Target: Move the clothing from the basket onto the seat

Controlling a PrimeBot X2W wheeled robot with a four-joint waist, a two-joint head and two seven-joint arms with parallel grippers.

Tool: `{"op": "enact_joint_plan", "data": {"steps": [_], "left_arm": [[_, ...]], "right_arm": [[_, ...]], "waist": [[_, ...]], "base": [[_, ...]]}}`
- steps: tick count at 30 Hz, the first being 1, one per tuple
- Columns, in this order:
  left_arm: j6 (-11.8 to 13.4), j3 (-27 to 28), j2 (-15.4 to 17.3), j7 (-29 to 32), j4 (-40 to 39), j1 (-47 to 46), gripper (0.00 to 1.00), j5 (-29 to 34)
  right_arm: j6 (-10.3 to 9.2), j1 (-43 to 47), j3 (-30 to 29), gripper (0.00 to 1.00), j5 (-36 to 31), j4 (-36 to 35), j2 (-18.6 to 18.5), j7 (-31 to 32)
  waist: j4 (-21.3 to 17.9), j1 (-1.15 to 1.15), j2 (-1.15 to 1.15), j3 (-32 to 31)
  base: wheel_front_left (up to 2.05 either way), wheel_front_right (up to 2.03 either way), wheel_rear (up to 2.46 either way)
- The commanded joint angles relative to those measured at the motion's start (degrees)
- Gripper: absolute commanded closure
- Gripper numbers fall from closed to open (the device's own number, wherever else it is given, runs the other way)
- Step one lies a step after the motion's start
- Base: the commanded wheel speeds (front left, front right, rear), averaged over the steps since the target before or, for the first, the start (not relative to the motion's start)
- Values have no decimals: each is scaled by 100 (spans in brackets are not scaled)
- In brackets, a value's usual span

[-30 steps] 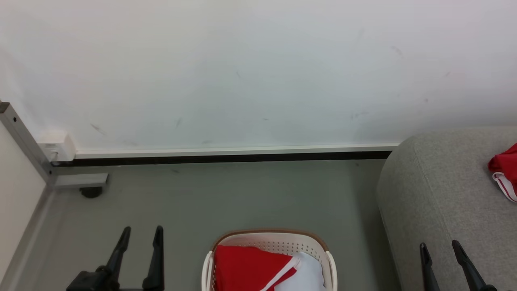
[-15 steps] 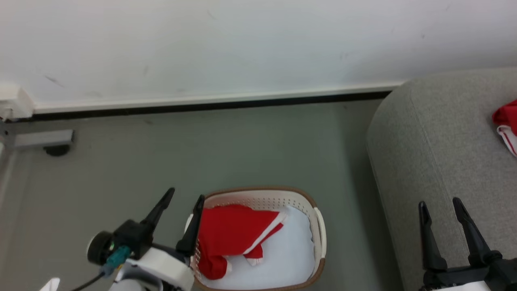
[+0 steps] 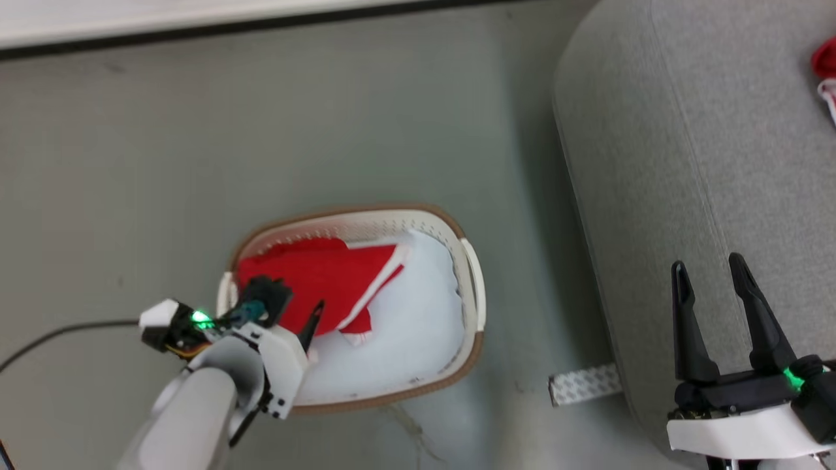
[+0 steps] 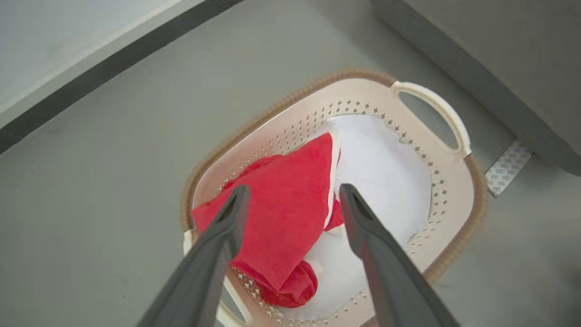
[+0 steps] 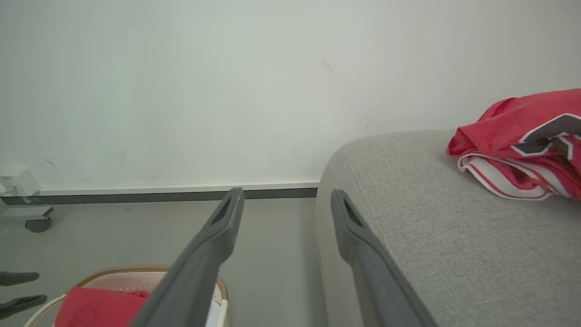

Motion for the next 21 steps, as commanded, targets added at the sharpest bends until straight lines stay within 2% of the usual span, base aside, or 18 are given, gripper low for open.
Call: {"op": "enact_joint_plan", "data": {"steps": [1,13,21], "left_arm": [[20,-107,139,206,210,-281,0,198],[33,-668,640,878,1041,-1778,0,1051],[23,-865,848,955,1286,-2348,0,1177]], "right_arm": [[-13,-170,36,0,73,-72,-4,4],[-13,-711,277,0,391,-441,-3,4],[-13,-936,445,0,574,-627,-3,5]], "waist": [[-303,-1,0,563],[-590,-1,0,2038],[-705,-1,0,2736]], "base": [[0,0,0],[0,0,0],[0,0,0]]}}
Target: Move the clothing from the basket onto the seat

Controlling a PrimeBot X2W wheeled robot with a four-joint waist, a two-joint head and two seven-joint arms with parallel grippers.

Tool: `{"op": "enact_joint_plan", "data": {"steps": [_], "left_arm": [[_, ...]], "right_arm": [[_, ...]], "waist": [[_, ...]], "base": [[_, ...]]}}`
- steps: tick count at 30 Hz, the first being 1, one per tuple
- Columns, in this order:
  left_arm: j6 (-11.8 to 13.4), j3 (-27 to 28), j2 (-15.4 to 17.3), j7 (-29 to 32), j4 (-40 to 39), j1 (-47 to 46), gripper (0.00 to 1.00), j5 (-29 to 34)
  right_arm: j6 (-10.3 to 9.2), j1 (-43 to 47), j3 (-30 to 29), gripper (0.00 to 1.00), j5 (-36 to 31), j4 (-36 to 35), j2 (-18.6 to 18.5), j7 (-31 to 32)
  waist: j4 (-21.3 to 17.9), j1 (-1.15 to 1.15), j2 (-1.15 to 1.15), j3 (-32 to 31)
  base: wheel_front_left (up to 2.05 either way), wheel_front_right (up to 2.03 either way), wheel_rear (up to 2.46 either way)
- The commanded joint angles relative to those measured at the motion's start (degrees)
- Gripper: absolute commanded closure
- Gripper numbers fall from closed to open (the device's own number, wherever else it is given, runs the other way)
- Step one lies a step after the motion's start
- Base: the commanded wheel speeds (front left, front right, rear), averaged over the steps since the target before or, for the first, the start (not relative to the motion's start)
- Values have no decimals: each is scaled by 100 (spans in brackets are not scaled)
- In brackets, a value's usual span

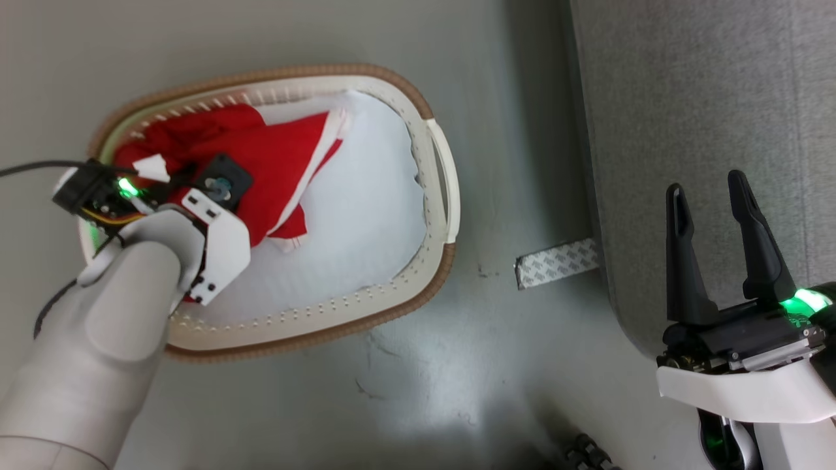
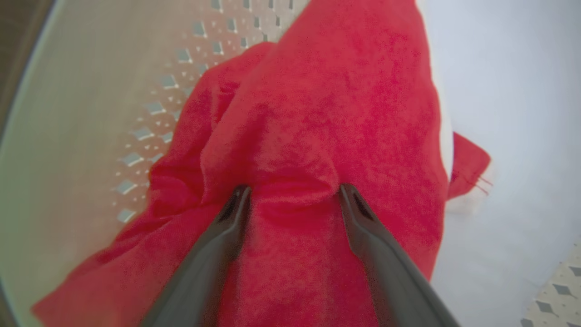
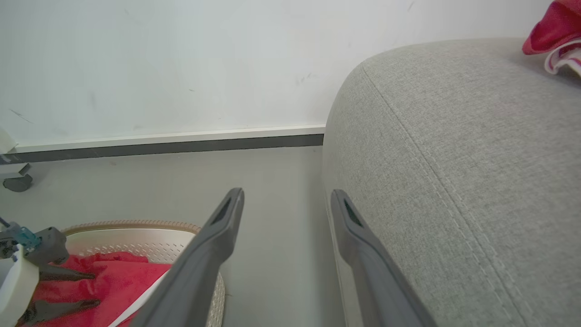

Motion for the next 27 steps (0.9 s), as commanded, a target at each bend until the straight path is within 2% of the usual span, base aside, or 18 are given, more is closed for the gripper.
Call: {"op": "enact_joint_plan", "data": {"steps": [1,7,8,9,10,13,18,23,27], "left_arm": [[15,-15,76,19,57,-162,0,22],[12,-76,96,27,164,-263,0,5],[27,-85,107,22,178,-278,58,2],[28,-104,118,17,200,-284,95,9],[31,-117,122,1,214,-276,100,5],[23,-171,73,-41,247,-197,100,-51],[35,-167,-234,-283,199,-51,100,-309],[82,-32,-649,-734,144,258,100,-714],[65,25,-983,-1118,123,607,100,-1052]], "right_arm": [[-13,-121,6,0,77,-55,-3,4],[-13,-179,-13,0,117,-118,-3,4],[-13,-187,-12,0,120,-130,-3,4],[-13,-192,-18,0,118,-134,-3,4],[-13,-196,-24,0,117,-134,-3,4],[-13,-187,-52,0,111,-104,-3,4],[-13,-104,-142,0,54,78,-3,5],[-13,17,-271,0,-95,310,-7,4],[-13,211,-428,0,-253,508,-6,4]], "waist": [[-118,-1,0,380],[-171,-1,0,590],[-184,-1,0,617],[-195,-1,0,635],[-203,-1,0,646],[-200,-1,0,622],[-15,-1,0,290],[261,-1,0,-393],[535,-1,0,-1176]], "base": [[0,0,0],[0,0,0],[0,0,0],[0,0,0],[0,0,0],[0,0,0],[0,0,0],[0,0,0],[0,0,0]]}}
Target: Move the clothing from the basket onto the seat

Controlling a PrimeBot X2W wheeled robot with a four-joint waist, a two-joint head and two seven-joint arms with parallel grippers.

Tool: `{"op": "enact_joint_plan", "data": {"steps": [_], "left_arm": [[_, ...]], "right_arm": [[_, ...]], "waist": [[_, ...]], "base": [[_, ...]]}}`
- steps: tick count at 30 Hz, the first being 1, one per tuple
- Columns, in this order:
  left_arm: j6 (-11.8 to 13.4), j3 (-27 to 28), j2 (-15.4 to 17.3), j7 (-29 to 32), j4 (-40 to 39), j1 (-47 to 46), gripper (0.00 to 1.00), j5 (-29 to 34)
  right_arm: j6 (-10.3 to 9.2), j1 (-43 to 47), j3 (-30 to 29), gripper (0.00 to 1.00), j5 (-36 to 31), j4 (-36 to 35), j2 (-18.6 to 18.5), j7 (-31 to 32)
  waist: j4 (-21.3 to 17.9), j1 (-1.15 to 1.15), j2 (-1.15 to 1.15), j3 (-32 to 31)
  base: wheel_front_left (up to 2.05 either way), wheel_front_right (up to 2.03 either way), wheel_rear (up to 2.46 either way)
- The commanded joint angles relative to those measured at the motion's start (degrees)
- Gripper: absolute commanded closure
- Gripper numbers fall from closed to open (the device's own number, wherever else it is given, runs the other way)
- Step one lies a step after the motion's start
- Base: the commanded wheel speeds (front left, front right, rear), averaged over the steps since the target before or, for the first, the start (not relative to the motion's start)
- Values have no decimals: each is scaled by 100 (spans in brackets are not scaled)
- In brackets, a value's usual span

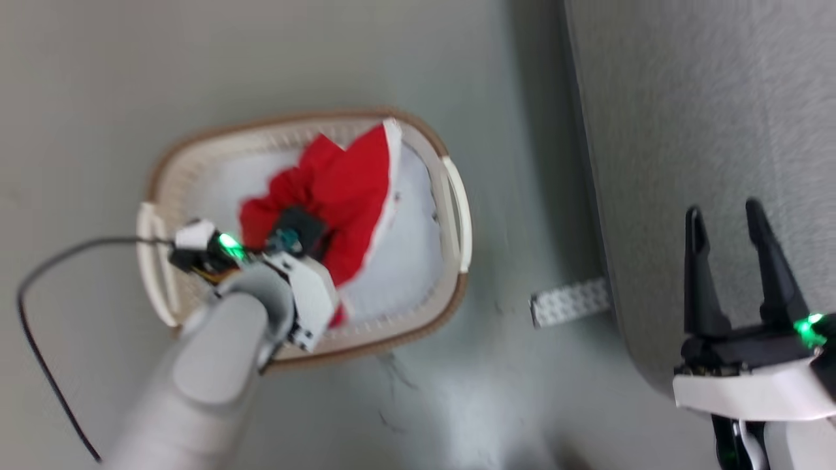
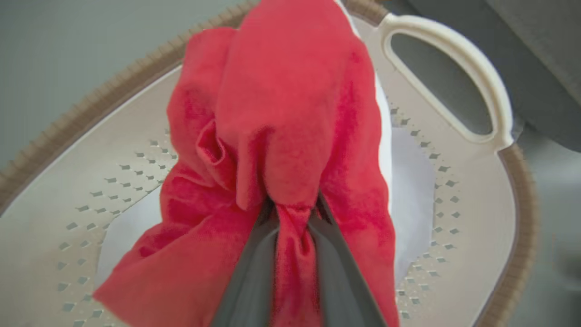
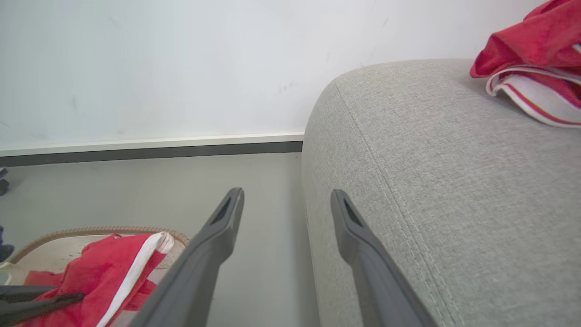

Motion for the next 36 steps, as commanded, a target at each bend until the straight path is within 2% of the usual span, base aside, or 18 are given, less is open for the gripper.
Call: {"op": "enact_joint_plan", "data": {"steps": [1,10,19,24,36], "left_arm": [[7,26,-81,-148,8,223,100,-155],[45,342,-520,-797,-225,1029,100,-977],[274,514,-694,-776,-1083,1775,100,-1491],[397,576,-709,-606,-1707,2146,100,-1720],[626,634,-447,-98,-3223,2743,100,-1875]], "right_arm": [[-13,162,-54,0,-105,93,-9,4],[-13,940,-313,0,-386,538,-13,4],[-13,1544,-230,0,-526,784,-12,5],[-13,1745,-131,0,-532,855,-11,4],[-13,1901,97,0,-427,837,-9,5]], "waist": [[406,0,0,-879],[906,0,0,-2821],[1279,0,0,-4125],[1404,0,0,-4526],[1573,0,0,-4847]], "base": [[0,0,0],[0,0,0],[0,0,0],[0,0,0],[0,0,0]]}}
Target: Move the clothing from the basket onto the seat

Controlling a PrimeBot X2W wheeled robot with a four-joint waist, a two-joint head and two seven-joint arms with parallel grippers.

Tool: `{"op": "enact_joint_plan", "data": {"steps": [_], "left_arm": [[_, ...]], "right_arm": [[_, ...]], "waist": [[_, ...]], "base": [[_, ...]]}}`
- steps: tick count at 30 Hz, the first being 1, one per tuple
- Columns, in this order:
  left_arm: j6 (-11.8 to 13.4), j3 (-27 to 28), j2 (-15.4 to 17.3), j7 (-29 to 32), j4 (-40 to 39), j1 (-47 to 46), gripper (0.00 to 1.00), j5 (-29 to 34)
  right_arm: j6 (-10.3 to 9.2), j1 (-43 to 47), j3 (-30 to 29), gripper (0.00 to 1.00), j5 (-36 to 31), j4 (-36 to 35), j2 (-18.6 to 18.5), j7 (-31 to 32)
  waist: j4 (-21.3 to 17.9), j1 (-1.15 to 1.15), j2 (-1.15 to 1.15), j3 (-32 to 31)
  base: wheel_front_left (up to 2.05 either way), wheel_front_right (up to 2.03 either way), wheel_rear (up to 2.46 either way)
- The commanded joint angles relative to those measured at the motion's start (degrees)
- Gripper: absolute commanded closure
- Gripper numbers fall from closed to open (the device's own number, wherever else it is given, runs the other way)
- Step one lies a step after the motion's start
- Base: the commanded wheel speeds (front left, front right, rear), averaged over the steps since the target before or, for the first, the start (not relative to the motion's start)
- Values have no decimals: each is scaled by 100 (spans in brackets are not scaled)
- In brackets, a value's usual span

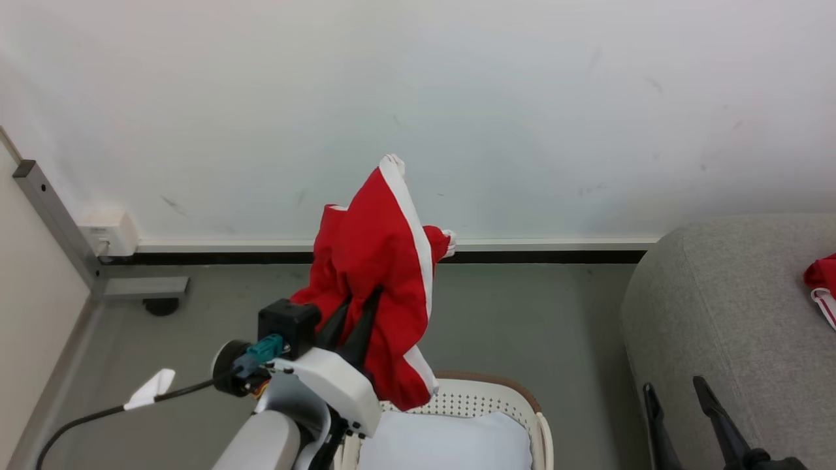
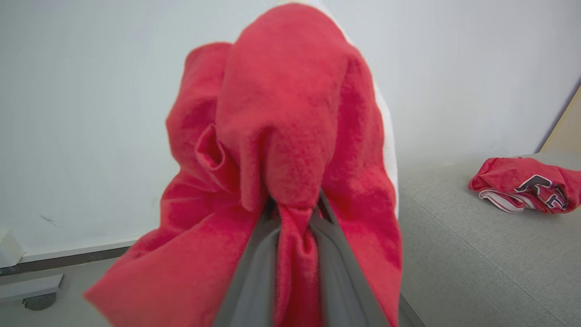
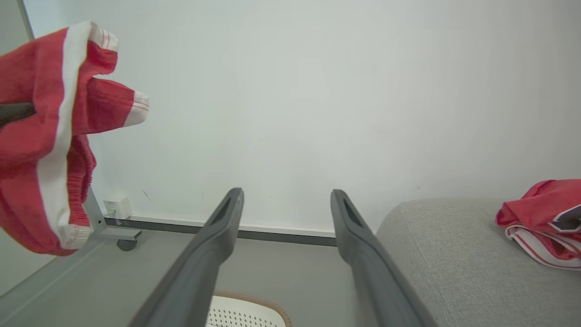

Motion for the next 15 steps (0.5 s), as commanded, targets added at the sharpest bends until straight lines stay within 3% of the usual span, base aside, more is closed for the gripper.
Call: {"op": "enact_joint_plan", "data": {"steps": [1,9,15], "left_arm": [[40,7,79,65,-178,118,100,-31],[68,-51,136,309,-640,291,100,-117],[29,-208,75,394,-801,303,100,-130]], "right_arm": [[-13,42,86,0,77,-10,-10,5],[-13,-258,778,0,273,-10,-10,5],[-13,-807,1892,0,892,285,-317,6]], "waist": [[22,2,0,-13],[-14,2,0,25],[-24,2,0,60]], "base": [[0,0,0],[0,0,0],[0,0,0]]}}
